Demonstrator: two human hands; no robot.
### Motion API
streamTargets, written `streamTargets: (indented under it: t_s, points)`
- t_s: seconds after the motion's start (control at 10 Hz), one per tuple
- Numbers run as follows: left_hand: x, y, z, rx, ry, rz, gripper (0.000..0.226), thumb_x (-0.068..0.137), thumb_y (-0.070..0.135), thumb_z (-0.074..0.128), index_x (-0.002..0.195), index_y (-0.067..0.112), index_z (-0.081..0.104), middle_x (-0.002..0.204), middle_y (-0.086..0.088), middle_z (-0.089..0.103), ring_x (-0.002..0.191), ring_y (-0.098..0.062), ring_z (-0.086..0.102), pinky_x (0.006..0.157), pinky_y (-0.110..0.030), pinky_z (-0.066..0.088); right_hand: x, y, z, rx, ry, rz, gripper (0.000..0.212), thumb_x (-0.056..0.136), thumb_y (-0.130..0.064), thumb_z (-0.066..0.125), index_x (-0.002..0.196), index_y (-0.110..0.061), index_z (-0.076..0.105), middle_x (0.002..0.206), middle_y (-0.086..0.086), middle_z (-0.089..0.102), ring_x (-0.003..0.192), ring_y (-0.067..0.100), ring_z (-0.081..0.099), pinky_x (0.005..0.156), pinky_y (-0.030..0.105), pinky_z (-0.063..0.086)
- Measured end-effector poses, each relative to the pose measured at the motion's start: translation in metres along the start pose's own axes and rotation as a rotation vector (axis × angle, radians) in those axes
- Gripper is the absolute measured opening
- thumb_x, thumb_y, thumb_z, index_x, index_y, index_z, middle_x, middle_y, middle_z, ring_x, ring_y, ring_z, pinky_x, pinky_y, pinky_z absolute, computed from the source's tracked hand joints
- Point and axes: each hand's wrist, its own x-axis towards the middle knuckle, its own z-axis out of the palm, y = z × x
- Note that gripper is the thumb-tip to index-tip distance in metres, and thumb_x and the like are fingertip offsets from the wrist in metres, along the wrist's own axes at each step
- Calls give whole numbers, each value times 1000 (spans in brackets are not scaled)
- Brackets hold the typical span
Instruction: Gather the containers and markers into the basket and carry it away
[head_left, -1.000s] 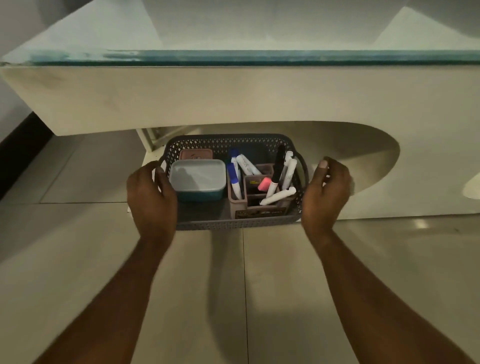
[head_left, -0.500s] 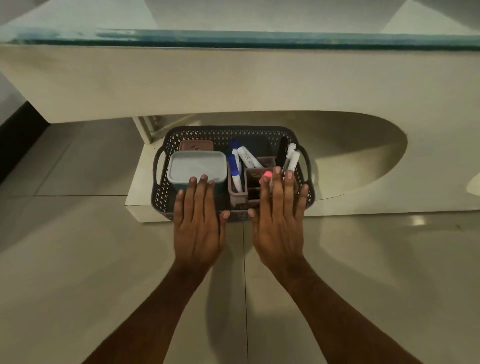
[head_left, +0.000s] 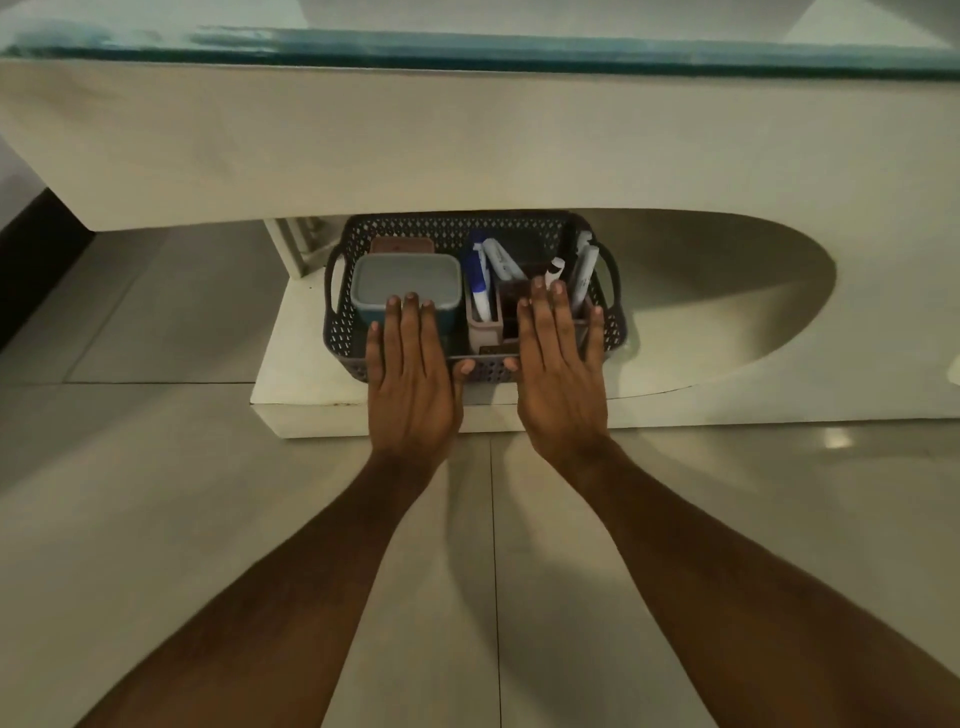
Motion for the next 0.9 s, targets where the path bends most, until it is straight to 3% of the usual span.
streamTargets:
  t_s: [0.4,0.6,0.9]
  points:
    - [24,-6,12,-23,13,61,70,109,48,20,160,1,11,168,-22,13,158,-34,8,129,-50,7,28,10,6,-20,-70,-17,75,103,-27,43,163,-8,3,172,14,-4,159,32,-6,125,64,10]
    - [24,-6,10,-25,7,90,73,108,48,21,160,0,5,169,-22,9,158,-34,6,129,-50,7,23,6,-2,-10,-78,-8,70,108,-45,24,163,-7,3,172,14,-2,159,32,-4,125,63,9]
    - [14,-8,-4,-7,4,162,74,109,51,21,160,-1,10,168,-22,14,158,-31,7,129,-49,10,11,-6,-15,-3,-78,2,73,106,-52,13,163,-8,2,172,15,-5,159,34,-7,126,61,8]
